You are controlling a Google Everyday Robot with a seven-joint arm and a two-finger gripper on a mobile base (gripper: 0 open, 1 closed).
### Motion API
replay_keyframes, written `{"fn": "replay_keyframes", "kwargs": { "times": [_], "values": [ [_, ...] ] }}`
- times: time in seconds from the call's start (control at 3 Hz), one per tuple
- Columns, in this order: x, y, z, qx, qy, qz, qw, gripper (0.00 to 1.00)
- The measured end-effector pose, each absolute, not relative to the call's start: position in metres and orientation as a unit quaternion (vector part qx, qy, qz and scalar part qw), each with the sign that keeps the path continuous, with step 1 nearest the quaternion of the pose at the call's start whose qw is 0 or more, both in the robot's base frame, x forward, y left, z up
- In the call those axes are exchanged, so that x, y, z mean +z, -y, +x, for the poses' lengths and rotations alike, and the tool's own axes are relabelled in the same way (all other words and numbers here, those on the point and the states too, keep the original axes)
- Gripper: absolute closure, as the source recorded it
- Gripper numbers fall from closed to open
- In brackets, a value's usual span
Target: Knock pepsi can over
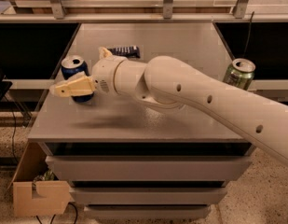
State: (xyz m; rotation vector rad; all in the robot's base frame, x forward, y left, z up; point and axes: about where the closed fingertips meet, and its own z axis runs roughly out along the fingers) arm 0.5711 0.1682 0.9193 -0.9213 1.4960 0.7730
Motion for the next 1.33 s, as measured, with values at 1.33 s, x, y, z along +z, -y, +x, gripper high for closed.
{"fn": "replay_keyframes", "kwargs": {
  "times": [1.33],
  "values": [
    [0.896,-0.212,0.573,0.368,-0.619,-0.411,0.559,0.00]
  ]
}}
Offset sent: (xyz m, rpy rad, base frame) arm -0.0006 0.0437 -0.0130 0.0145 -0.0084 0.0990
